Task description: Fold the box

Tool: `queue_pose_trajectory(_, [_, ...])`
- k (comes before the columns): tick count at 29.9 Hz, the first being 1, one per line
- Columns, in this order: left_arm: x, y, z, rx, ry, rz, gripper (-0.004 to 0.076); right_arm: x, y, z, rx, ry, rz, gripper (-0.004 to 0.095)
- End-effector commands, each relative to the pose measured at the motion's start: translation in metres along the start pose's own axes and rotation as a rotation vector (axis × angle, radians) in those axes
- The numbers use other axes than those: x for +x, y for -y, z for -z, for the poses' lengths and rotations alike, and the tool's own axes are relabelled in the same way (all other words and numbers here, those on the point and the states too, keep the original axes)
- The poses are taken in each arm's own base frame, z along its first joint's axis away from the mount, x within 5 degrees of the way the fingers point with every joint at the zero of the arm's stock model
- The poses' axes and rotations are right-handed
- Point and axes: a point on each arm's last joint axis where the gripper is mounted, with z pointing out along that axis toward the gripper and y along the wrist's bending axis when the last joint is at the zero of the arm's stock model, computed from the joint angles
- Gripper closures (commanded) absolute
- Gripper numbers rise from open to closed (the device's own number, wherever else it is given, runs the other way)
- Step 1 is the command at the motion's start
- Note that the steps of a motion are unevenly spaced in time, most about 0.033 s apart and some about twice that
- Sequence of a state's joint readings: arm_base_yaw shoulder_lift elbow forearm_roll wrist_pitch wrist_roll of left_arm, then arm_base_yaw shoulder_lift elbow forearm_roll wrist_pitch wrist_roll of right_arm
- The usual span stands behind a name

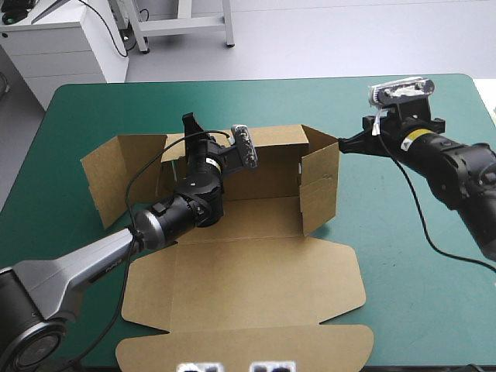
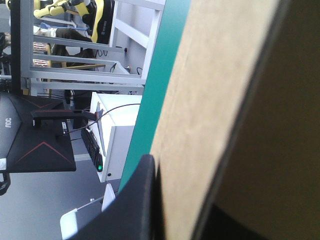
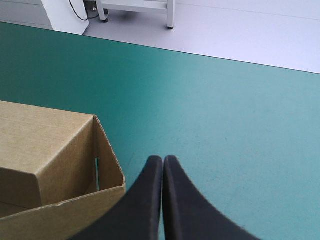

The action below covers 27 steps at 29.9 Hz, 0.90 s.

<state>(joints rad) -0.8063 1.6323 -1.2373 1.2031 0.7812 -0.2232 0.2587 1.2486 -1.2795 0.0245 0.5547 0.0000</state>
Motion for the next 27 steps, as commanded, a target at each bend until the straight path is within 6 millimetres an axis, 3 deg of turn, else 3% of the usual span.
queue_pose_trajectory(1, [-0.004, -0.021, 0.013, -0.11, 0.069, 0.092, 0.0732, -0.029, 0.002, 0.002, 0.01, 0.04, -0.009, 0.0924])
queue_pose_trajectory(5, [0.0, -0.017, 0.011, -0.13, 0.057, 0.066, 0.0732, -0.043, 0.001, -0.014, 0.002, 0.019, -0.026, 0.0925])
queue_pose_trajectory(10, [0.005, -0.008, 0.008, -0.108, 0.041, 0.072, 0.0732, -0.046, -0.002, -0.041, -0.039, -0.022, -0.081, 0.0926])
queue_pose_trajectory(21, [-0.001, -0.002, 0.011, -0.096, 0.072, 0.068, 0.0732, -0.021, 0.003, -0.1, -0.051, -0.207, -0.165, 0.0926])
queue_pose_trajectory(27, [0.0, -0.002, 0.011, -0.099, 0.065, 0.068, 0.0732, -0.007, -0.005, -0.105, -0.147, -0.316, -0.091, 0.0928])
